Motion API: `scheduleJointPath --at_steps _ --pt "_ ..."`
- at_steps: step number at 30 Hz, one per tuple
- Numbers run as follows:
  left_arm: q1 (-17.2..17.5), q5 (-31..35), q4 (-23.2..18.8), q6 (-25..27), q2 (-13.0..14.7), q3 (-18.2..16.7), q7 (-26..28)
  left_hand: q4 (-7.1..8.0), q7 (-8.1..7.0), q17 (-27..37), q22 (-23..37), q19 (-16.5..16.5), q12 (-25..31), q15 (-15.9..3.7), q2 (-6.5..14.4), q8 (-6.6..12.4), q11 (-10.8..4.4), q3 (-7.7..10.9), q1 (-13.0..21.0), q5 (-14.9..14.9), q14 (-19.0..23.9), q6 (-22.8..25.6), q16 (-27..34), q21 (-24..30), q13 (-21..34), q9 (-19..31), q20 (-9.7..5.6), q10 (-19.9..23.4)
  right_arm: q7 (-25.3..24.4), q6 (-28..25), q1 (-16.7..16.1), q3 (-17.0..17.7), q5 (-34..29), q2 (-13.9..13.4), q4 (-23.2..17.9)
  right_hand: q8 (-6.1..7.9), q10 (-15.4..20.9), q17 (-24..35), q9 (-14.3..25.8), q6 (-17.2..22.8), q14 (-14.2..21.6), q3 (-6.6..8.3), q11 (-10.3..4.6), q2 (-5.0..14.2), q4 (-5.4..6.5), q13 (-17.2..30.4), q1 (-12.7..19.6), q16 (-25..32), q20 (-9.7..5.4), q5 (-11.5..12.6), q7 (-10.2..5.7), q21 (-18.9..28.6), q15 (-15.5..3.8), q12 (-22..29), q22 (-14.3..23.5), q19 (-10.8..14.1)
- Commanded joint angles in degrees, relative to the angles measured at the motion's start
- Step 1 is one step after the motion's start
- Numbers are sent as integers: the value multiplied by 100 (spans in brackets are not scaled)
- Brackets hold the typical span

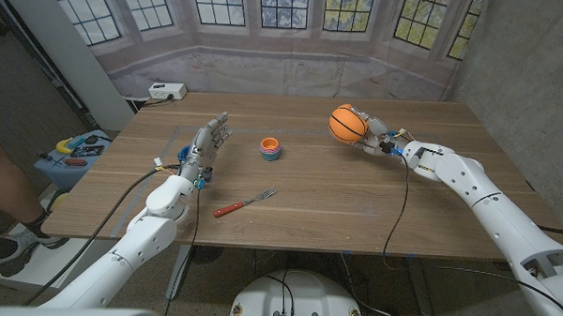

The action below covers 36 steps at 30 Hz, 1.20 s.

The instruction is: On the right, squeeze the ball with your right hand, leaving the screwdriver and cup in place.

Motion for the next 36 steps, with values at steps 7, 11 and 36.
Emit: scheduleJointPath --at_steps 7,11,36 --pt "-82 -20 60 16 16 1 -79 -12 -4 8 20 50 -17 40 7 7 60 22 -56 39 7 53 -7 -35 16 23 -18 23 155 16 59 -3 30 31 57 -99 -115 -8 -29 -87 100 -39 84 495 105 -78 225 -89 186 48 49 -57 -366 -107 11 -73" --pt "-102 -30 82 14 13 4 -101 -16 0 7 21 50 -16 40 8 13 53 22 -53 39 6 68 -8 -39 16 23 -22 25 168 3 72 -3 41 36 62 -129 -135 -17 -38 -111 70 -76 128 491 137 -96 115 -118 214 50 75 -75 -335 -127 11 -81" --pt "-107 -81 138 35 42 -14 -164 -22 -2 6 21 55 -16 53 6 10 44 19 -57 38 3 67 -8 -52 16 23 -14 25 352 -69 120 -18 128 71 128 -368 -508 -105 -82 -370 -212 -254 331 464 253 -167 -457 -347 479 64 252 -258 -15 -333 14 -234"
